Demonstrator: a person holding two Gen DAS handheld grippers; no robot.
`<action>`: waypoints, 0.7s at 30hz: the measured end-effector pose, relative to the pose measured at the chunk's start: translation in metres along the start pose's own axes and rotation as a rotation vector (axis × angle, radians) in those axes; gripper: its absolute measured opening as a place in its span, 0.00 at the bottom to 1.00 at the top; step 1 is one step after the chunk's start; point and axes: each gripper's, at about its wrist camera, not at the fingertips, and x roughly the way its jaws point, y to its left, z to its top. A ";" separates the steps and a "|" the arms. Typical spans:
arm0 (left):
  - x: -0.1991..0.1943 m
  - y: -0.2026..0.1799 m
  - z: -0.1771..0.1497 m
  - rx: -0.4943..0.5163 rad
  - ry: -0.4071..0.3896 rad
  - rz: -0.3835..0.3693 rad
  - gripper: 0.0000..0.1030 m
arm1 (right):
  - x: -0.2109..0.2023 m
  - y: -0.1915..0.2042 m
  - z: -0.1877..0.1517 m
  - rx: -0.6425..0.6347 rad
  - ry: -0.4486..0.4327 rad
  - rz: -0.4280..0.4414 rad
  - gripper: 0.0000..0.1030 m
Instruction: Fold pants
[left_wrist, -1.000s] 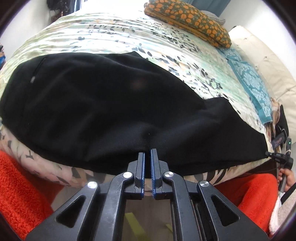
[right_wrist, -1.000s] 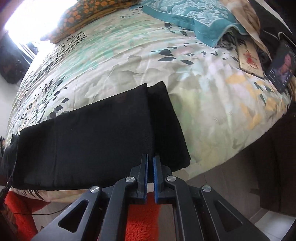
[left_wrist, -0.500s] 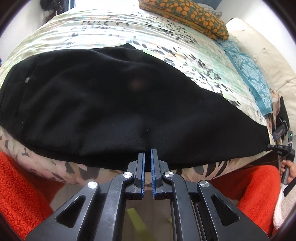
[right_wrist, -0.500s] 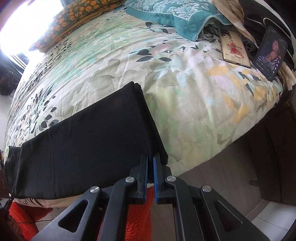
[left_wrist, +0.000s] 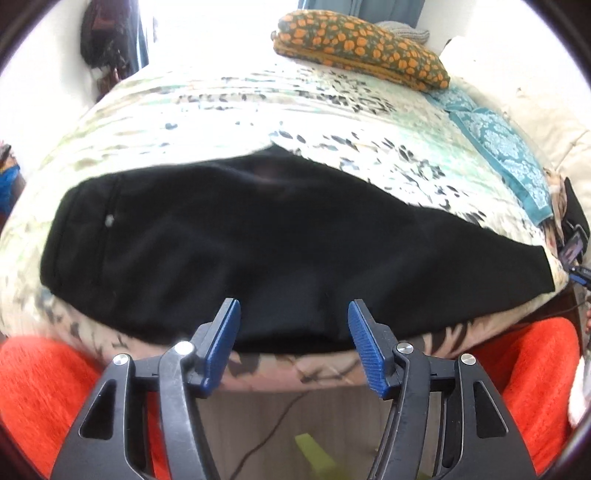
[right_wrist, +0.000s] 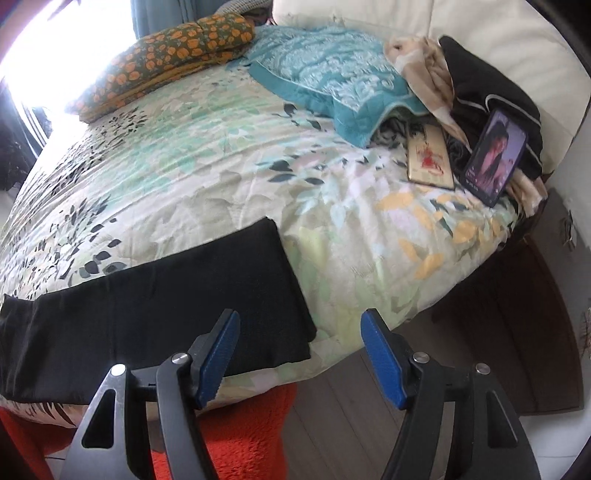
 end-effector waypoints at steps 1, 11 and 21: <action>0.007 0.007 0.011 0.002 -0.014 0.016 0.61 | -0.008 0.014 0.001 -0.021 -0.017 0.019 0.67; 0.098 0.119 0.042 -0.132 0.070 0.366 0.17 | -0.007 0.244 -0.067 -0.280 0.065 0.374 0.77; 0.036 0.091 0.016 -0.139 -0.040 0.288 0.84 | 0.007 0.305 -0.121 -0.448 0.078 0.338 0.77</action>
